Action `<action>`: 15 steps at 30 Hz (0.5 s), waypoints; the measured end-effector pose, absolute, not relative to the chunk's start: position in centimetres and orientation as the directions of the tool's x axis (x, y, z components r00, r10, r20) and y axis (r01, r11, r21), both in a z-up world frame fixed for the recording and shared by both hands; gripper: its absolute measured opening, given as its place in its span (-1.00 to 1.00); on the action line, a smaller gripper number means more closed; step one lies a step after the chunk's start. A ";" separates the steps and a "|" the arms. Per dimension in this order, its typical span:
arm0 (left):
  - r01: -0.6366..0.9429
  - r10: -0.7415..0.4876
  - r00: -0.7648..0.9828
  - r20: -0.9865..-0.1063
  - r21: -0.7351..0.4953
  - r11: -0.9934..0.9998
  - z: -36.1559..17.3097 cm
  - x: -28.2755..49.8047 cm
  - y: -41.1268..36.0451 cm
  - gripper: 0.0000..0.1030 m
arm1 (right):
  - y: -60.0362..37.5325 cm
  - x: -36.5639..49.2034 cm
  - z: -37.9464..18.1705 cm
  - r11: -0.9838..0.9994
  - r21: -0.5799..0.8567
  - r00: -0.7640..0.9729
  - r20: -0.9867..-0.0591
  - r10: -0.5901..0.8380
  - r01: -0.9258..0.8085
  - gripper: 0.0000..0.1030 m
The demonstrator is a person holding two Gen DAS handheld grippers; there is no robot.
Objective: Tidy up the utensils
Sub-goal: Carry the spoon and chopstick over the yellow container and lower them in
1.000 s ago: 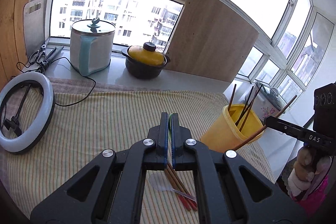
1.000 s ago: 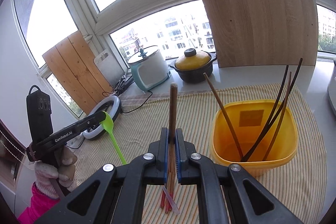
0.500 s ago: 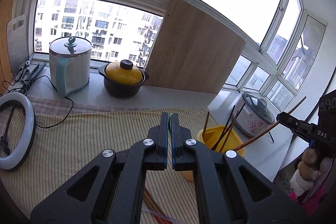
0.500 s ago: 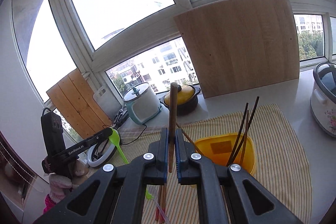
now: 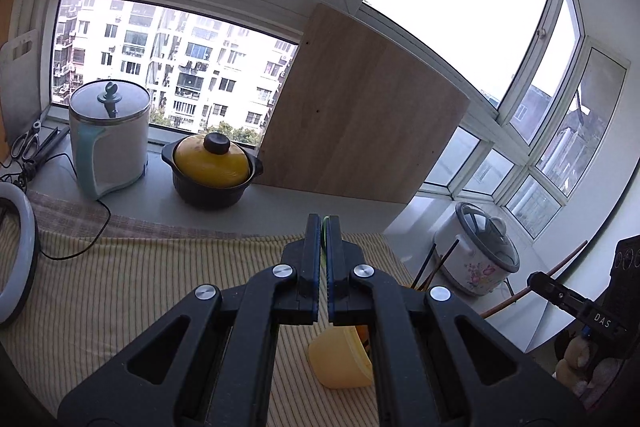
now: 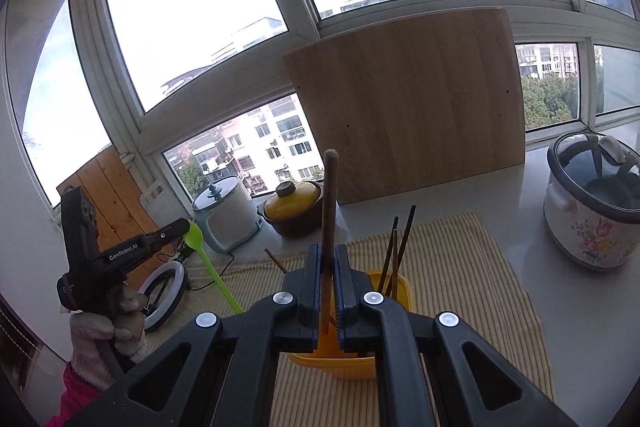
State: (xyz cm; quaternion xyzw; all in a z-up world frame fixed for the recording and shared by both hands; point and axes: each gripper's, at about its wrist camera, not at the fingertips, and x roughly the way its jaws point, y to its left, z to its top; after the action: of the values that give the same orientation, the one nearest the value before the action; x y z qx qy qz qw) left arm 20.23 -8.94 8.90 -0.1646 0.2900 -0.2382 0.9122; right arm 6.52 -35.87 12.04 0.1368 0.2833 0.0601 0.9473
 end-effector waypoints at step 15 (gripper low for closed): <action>0.388 -0.483 0.724 -0.493 -0.288 0.875 7.2 19.9 -15.0 -1.00 | -36.2 7.6 8.7 0.965 0.263 0.791 -0.588 0.167 -0.008 -0.94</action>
State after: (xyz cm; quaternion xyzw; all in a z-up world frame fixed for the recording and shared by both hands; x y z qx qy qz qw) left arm 19.90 -14.98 7.24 -0.0827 0.2874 -0.2356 0.9247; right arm 7.62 -36.23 8.68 0.1244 0.3195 0.0465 0.9382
